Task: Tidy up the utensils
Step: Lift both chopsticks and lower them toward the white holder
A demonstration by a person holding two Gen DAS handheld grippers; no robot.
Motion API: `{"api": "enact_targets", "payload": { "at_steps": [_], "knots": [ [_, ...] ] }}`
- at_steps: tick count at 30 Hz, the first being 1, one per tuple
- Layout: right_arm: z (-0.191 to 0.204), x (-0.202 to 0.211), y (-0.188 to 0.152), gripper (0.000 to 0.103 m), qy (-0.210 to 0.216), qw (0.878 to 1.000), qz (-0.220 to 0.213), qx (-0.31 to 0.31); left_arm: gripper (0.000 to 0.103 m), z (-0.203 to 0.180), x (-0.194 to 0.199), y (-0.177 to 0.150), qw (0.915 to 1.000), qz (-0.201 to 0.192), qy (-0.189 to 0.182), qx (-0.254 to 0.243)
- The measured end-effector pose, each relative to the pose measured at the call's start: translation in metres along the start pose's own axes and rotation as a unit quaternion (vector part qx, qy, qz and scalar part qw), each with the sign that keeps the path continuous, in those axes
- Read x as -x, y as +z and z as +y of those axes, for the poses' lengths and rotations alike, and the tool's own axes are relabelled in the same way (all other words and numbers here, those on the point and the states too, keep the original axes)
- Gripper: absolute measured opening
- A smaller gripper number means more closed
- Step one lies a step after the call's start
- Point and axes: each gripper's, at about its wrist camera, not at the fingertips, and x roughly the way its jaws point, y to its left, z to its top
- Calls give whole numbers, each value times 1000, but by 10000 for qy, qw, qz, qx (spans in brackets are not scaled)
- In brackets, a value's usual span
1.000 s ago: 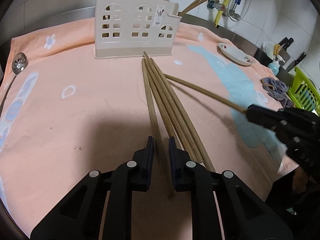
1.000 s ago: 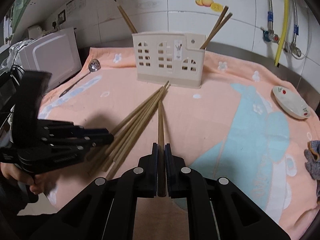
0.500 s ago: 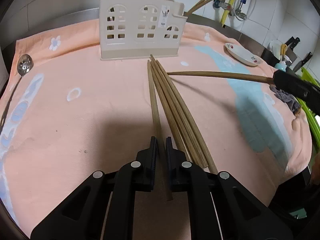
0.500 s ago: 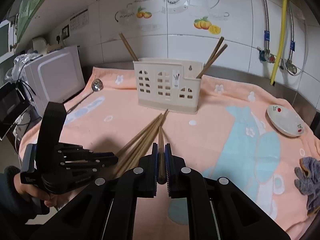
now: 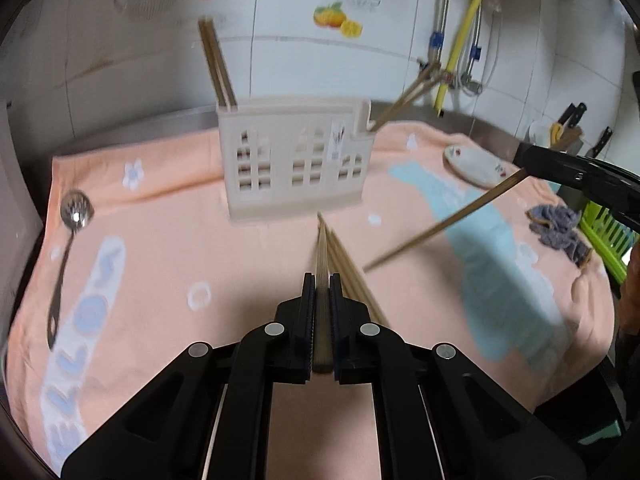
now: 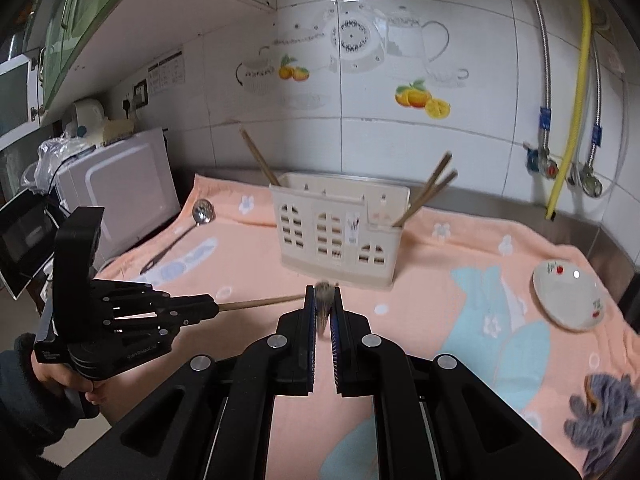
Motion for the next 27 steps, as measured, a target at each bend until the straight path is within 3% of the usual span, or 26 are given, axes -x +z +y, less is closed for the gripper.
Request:
{"api": "enact_targets", "payload": {
  "at_steps": [15, 23, 27],
  "knots": [
    [-31, 5, 103, 7, -22, 9994, -268, 221, 6, -5, 20, 77, 9974, -540, -98, -470],
    [-43, 2, 143, 6, -163, 9983, -486, 267, 6, -11, 53, 134, 9903, -1228, -75, -648],
    [-47, -7, 152, 6, -202, 9981, -535, 238, 6, -14, 62, 160, 9849, -1555, 117, -750]
  ]
}}
